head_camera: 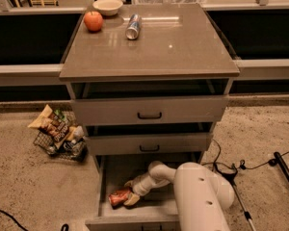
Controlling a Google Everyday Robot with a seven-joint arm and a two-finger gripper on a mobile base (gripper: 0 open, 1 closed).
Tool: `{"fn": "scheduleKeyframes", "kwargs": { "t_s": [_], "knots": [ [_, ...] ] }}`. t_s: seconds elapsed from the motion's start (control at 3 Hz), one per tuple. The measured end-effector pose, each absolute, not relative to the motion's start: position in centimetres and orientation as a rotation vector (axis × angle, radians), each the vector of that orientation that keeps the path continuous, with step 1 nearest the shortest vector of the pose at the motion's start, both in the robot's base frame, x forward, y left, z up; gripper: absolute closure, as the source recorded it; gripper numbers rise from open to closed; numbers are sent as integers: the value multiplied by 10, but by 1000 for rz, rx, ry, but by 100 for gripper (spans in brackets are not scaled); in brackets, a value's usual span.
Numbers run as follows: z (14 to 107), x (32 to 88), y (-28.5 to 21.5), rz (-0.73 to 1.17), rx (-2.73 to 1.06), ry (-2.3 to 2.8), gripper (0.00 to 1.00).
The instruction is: Pick coke can from bottom drawer and place on counter
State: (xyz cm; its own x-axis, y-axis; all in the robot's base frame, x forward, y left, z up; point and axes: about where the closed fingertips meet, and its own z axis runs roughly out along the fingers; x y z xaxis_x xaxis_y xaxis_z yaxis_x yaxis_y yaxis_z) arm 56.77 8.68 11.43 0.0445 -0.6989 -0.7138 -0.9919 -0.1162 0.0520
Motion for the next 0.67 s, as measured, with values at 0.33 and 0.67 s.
{"fn": "scheduleKeyframes", "kwargs": {
  "t_s": [0.33,0.67],
  "knots": [
    [120,565,81,806,-1861,1707,64],
    [153,570,65,717,-1829,1661,88]
  ]
}}
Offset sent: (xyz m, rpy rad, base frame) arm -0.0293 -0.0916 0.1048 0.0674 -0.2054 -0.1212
